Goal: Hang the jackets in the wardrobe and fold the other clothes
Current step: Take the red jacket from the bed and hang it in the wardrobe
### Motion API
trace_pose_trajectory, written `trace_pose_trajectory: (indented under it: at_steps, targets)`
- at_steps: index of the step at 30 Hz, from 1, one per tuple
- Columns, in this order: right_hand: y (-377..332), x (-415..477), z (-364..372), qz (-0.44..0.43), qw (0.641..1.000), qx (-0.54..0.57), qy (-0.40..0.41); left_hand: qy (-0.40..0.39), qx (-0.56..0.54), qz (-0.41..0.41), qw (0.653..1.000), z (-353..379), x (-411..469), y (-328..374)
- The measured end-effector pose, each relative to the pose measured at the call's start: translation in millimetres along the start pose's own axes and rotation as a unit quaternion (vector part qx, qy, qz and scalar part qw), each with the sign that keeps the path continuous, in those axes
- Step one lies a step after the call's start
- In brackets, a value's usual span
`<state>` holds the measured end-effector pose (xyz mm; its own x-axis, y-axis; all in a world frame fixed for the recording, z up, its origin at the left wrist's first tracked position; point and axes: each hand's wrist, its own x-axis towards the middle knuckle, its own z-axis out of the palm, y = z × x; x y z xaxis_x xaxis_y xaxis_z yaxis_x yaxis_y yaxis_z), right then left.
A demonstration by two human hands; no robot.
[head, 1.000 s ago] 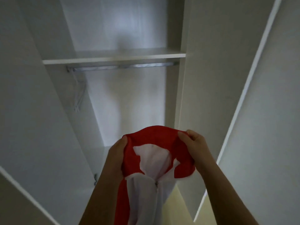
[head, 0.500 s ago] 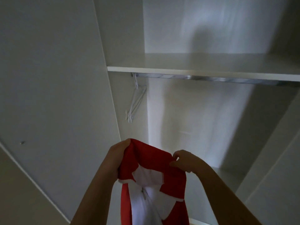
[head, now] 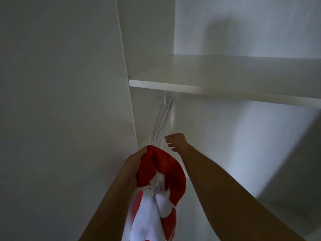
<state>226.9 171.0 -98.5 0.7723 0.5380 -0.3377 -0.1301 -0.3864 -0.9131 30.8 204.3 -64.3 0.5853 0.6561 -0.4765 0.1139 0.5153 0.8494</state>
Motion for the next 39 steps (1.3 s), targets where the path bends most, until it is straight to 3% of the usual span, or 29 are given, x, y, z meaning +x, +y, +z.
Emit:
trace_pose_trajectory:
  at_steps: [10, 15, 18, 25, 32, 37, 39]
  targets:
    - [-15.4, 51.7, 39.8, 0.007, 0.997, -0.070, -0.010, -0.006, -0.030, 0.006, 0.999, -12.3, 38.0, 22.8]
    - [-11.4, 45.9, 29.2, -0.032, 0.995, 0.092, -0.013, -0.016, -0.038, -0.010, 0.999, -9.0, 47.7, 24.7]
    - [-20.0, 45.3, 16.8, -0.067, 0.986, 0.142, 0.048, -0.029, -0.058, -0.018, 0.998, -4.3, 50.7, 22.9]
    - [-21.2, 26.5, -41.7, -0.131, 0.977, 0.086, 0.144, -0.030, -0.049, -0.019, 0.998, 15.6, 43.8, 7.9]
    - [31.3, -47.8, -135.1, -0.117, 0.981, 0.009, 0.154, -0.056, 0.031, -0.003, 0.998, 72.9, 19.3, -15.6]
    - [132.9, -146.6, -199.4, -0.128, 0.977, 0.055, 0.162, -0.094, 0.096, 0.023, 0.991, 112.2, -5.8, -35.8]
    - [162.8, -173.3, -218.2, -0.085, 0.983, 0.076, 0.144, -0.111, 0.122, 0.028, 0.986, 128.9, -18.5, -42.4]
